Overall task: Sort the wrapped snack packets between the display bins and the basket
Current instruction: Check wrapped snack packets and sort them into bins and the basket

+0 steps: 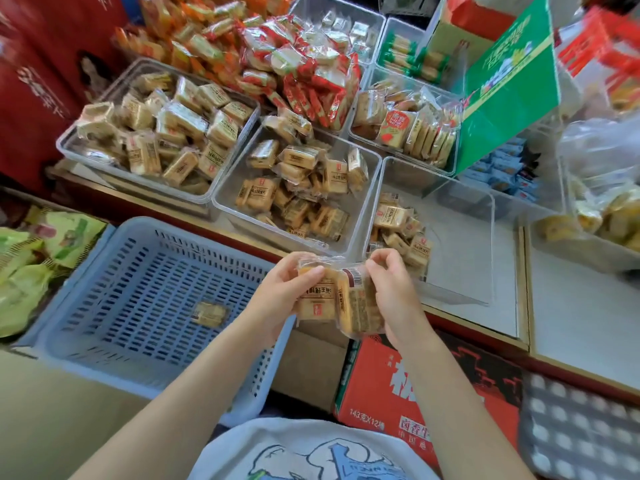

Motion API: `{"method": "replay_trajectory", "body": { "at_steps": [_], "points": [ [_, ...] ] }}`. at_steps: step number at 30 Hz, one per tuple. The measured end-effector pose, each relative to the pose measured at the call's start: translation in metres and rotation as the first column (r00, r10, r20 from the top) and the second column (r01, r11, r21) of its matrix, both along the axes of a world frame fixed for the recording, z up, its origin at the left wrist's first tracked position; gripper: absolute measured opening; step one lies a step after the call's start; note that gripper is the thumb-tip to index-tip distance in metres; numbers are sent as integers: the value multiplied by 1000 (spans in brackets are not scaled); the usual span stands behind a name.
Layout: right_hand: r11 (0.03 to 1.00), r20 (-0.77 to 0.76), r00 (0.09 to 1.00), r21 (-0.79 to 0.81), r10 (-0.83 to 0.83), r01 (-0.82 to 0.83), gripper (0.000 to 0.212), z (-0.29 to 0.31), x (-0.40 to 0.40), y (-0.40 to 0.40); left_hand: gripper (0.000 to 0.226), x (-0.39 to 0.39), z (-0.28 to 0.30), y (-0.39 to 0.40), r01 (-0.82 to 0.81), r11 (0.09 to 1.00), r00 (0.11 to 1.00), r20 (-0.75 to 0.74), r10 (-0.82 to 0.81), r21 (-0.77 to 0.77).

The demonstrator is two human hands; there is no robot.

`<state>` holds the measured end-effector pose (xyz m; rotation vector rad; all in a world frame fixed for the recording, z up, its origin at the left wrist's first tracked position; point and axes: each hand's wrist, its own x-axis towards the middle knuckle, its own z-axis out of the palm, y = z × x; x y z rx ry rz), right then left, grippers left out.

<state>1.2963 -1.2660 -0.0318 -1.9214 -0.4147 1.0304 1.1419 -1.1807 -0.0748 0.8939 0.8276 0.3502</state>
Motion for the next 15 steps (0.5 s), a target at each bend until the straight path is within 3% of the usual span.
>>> {"method": "replay_trajectory", "body": {
  "at_steps": [4,7,15],
  "points": [
    [991,59,989,-17,137,-136,8,11,-7,-4,31,-5,5,-1,-71,997,997,27,70,38],
    [975,-13,975,31,222,-221,11,19,-8,-11,19,-3,10,-10,-67,995,997,47,63,76],
    [958,136,952,39,275,-283,6,13,5,-24,32,4,12,-33,-15,985,1000,-15,18,173]
  ]
}}
